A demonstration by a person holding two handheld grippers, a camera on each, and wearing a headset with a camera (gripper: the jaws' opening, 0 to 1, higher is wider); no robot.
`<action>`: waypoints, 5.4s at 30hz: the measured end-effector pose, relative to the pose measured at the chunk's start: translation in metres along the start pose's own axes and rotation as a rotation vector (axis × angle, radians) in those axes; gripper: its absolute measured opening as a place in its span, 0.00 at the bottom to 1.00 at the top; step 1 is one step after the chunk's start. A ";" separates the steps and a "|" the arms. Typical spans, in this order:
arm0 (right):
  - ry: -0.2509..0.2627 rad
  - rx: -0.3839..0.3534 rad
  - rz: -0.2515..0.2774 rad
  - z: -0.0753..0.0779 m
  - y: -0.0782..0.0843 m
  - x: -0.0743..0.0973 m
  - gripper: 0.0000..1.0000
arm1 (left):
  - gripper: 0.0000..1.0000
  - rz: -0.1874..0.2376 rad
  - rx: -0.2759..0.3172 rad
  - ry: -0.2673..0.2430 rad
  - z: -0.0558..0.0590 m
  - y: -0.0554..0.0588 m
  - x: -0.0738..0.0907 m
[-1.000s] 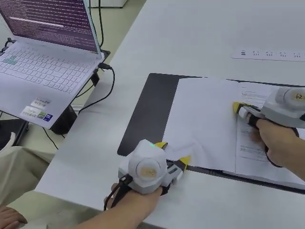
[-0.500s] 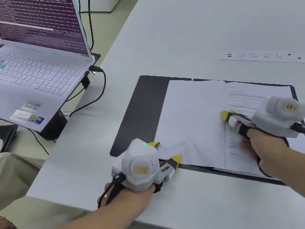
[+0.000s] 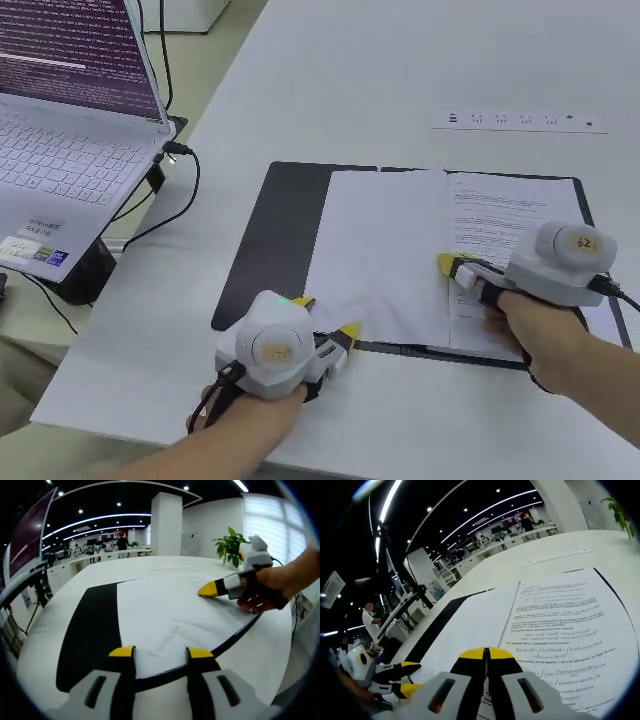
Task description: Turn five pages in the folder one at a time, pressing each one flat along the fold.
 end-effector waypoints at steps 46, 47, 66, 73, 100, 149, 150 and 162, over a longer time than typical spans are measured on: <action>-0.086 -0.107 -0.130 -0.034 0.060 0.105 0.00 | 0.39 -0.031 -0.002 0.005 0.000 -0.003 0.000; -0.088 -0.112 -0.119 -0.035 0.058 0.108 0.00 | 0.39 -0.037 0.000 0.004 0.000 -0.004 -0.001; 0.075 -0.109 0.196 -0.018 0.003 0.194 0.00 | 0.49 -0.025 0.207 0.142 0.015 -0.064 0.055; 0.145 -0.033 0.250 -0.006 -0.012 0.219 0.10 | 0.67 0.067 0.205 0.126 0.017 -0.088 0.081; 0.198 0.193 0.278 -0.006 -0.031 0.242 1.00 | 0.99 0.142 0.115 0.058 0.002 -0.099 0.137; 0.123 0.174 0.200 -0.007 -0.006 0.238 0.97 | 0.84 -0.022 -0.074 0.228 0.081 -0.102 0.022; 0.119 0.169 0.204 -0.007 -0.007 0.238 0.97 | 0.84 -0.026 -0.078 0.240 0.087 -0.102 0.015; 0.123 0.138 0.205 0.002 -0.009 0.240 0.96 | 0.79 -0.073 -0.094 0.325 0.142 -0.099 -0.040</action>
Point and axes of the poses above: the centre of the closed fingertips' face, and the gripper's own axes: x roughly backward along the fingers, z roughly to its right, y roughly out of its underside, the point moved 8 cm from there along x, roughly backward along the fingers, and after that the axes turned 6 degrees about -x, right-handed, at the moved point
